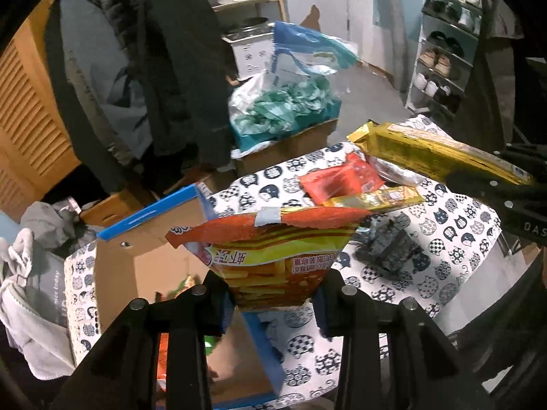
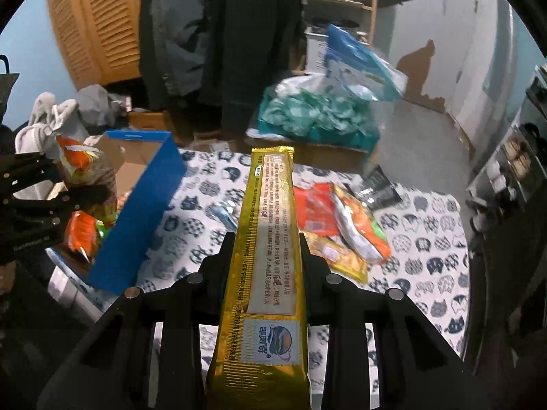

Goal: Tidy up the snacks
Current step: 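Carry both packets over the box and open both grippers to drop them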

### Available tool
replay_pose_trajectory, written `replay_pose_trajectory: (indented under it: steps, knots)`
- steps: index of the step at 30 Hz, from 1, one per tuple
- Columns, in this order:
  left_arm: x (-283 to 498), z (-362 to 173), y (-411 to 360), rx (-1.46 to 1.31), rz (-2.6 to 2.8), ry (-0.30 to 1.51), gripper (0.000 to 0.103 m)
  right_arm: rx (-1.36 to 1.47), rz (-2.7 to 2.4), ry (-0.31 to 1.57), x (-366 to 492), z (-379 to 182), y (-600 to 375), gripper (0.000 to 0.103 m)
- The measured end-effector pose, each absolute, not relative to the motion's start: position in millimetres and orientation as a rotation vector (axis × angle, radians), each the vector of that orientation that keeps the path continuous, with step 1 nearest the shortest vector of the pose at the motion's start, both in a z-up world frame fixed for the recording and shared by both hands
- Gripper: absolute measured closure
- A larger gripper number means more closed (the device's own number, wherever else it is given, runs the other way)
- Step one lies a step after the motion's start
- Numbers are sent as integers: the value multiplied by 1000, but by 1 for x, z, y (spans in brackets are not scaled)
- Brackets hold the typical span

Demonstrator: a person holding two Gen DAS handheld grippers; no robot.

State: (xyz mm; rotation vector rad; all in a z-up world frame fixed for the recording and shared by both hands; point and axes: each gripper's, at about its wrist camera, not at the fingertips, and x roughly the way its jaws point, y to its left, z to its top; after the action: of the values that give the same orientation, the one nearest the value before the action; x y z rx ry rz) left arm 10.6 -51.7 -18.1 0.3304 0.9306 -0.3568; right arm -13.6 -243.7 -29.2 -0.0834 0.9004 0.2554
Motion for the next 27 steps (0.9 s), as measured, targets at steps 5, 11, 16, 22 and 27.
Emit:
replay_pose_trajectory:
  steps: [5,11,16,22,27]
  knots:
    - [12,-21,-23,306,-315,934,66,-111,307,899,-3,-27,-210,73]
    - [16,-27,15,281,-258,944,66,-152,381,897,8,-22,-162,73]
    - [19,-32,46,261,-211,945,66,-190,434,898,14,-20,-124,73]
    - [26,-45,82,214,-169,974,66,-242,502,914,29,-27,-69,73]
    - [27,-56,103,213,-130,982,66,-273,534,945,37,-41,-38,73]
